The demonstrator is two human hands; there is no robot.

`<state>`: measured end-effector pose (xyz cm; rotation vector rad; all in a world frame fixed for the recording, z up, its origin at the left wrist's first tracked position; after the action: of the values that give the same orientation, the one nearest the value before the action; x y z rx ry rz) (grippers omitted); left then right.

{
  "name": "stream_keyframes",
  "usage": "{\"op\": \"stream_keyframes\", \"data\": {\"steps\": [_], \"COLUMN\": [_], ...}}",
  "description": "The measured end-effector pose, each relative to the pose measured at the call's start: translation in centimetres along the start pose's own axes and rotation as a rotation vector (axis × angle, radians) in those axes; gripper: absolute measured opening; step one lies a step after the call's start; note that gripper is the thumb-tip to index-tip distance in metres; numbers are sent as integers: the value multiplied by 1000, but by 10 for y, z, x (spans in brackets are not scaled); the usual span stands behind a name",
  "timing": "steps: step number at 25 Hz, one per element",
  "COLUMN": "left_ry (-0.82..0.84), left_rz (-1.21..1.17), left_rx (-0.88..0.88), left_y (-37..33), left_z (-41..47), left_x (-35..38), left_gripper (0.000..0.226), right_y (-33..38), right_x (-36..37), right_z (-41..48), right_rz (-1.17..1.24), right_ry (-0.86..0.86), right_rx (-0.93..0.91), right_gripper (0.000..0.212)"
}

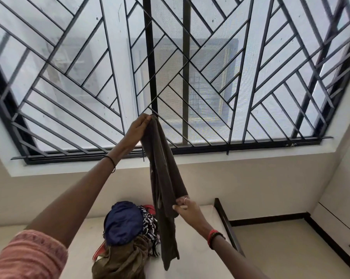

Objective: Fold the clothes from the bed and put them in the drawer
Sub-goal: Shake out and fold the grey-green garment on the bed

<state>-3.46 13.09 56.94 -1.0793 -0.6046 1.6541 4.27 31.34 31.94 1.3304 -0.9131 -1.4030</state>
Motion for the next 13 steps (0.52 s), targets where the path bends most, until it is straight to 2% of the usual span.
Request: {"op": "stream_keyframes", "data": {"steps": [2, 4, 6, 11, 13], "left_ry": [-24, -25, -10, 110, 169], "left_rz": [-75, -142, -184, -363, -392], "left_rx": [-39, -55, -63, -100, -105], "left_y": [0, -1, -2, -11, -16], "left_z": [-2, -3, -3, -2, -2], "left_x": [-1, -1, -2, 3, 4], "left_gripper": [24, 23, 22, 23, 23], "right_y": [3, 6, 8, 20, 24], "right_x": [-9, -17, -19, -17, -19], "right_z": [4, 9, 15, 27, 32], "right_rz": [80, 142, 112, 162, 215], "right_ry": [-72, -110, -47, 215, 243], "right_rx": [-17, -5, 22, 49, 52], "right_gripper": [24, 20, 12, 13, 12]}}
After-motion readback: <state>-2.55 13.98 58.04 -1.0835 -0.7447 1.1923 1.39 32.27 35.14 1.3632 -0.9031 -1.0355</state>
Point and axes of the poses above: each hand's wrist, its own z-axis towards the middle knuckle, its own x-axis out of the palm, y = z × x, the point moved 5 cm from there along z, towards the middle knuckle, and after that the axes turned 8 degrees about z, right-handed, at the moved point
